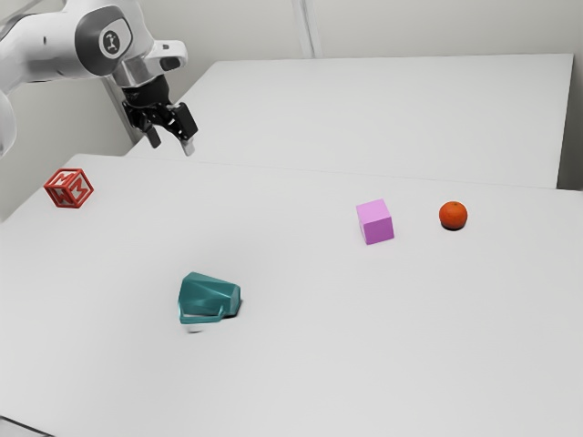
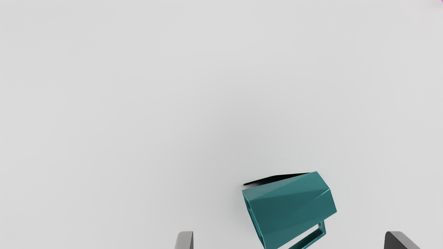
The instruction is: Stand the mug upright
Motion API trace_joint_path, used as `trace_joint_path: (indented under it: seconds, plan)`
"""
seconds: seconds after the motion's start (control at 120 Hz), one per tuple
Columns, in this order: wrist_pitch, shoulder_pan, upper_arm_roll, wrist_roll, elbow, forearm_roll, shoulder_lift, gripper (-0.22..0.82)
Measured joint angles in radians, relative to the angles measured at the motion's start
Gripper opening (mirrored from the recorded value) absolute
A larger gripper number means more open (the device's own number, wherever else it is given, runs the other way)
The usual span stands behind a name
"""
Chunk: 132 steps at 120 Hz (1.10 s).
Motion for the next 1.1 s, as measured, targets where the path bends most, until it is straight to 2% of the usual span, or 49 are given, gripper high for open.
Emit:
trace_joint_path:
  seconds: [0.317, 0.458, 0.533, 0.675, 0.808, 0.942, 1.1]
  plan:
    - [0.001, -0.002, -0.005, 0.003, -0.003, -0.006, -0.002, 0.60]
    - [-0.003, 0.005, 0.001, 0.004, -0.060, -0.050, -0.037, 0.60]
    - [-0.009, 0.026, 0.013, 0.009, -0.131, -0.106, -0.082, 0.60]
    - [-0.017, 0.021, 0.106, 0.036, -0.313, -0.242, -0.179, 0.60]
    - [-0.005, 0.078, 0.152, 0.073, -0.457, -0.320, -0.256, 0.60]
    - [0.074, 0.085, 0.195, 0.119, -0.618, -0.380, -0.270, 0.60]
    - [0.165, 0.077, 0.199, 0.167, -0.655, -0.454, -0.217, 0.60]
